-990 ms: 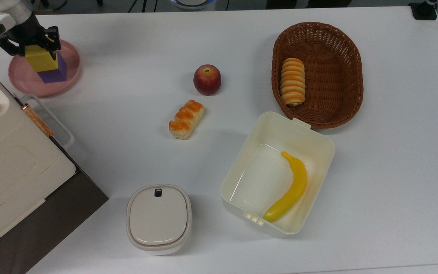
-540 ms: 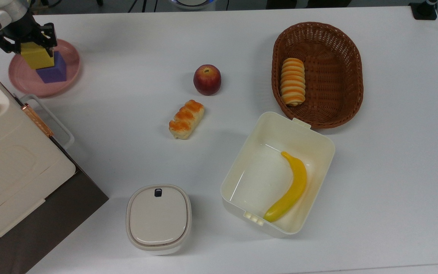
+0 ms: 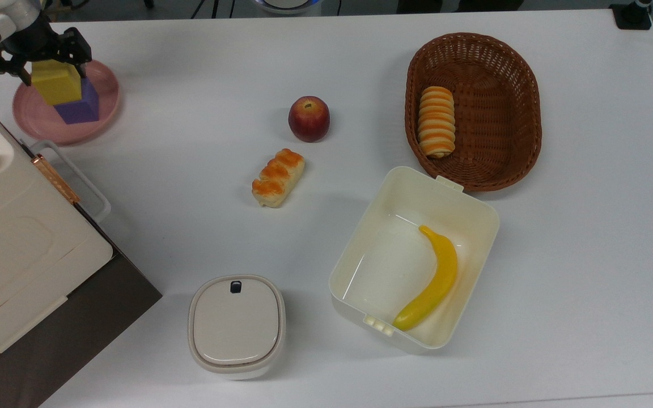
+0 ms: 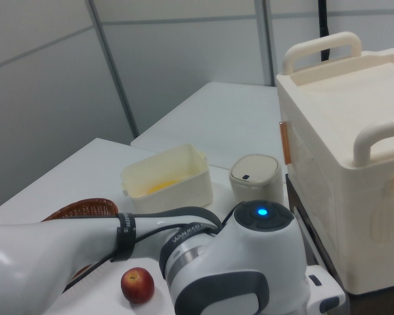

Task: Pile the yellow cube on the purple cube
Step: 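Lower the yellow cube onto the purple cube and open the gripper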

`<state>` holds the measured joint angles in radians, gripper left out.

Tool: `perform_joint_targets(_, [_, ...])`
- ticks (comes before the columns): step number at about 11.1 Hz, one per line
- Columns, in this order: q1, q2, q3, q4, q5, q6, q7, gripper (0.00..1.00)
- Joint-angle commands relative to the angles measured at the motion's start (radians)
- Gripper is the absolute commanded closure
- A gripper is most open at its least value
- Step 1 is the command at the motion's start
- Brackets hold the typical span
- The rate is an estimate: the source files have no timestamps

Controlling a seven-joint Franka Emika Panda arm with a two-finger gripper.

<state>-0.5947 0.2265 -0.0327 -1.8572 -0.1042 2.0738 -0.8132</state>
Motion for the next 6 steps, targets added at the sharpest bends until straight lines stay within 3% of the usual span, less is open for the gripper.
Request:
perform_joint_targets(1, [0.004, -0.074, -0.003, 0.044, 0.003, -0.115, -0.004, 0.00])
perform_joint_targets(4, [0.022, -0.125, 0.014, 0.056, 0.011, -0.152, 0.041, 0.00])
perform_joint_targets(6, [0.120, -0.127, 0.019, 0.056, 0.082, -0.150, 0.215, 0.00])
